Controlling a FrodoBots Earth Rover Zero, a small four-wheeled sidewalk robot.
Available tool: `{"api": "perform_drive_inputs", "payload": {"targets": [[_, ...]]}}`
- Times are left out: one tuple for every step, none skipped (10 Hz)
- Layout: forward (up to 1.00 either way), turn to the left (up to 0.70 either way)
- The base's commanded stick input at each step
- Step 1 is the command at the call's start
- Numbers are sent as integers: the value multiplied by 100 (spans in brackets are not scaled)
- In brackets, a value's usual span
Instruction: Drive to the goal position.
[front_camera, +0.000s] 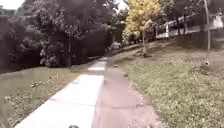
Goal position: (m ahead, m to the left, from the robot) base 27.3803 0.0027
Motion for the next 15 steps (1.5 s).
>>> {"api": "perform_drive_inputs", "payload": {"targets": [[95,0],[95,0],[95,0],[95,0],[95,0],[95,0],[95,0],[95,0],[95,0],[34,0],[0,0],[0,0],[0,0],[0,0],[0,0]]}}
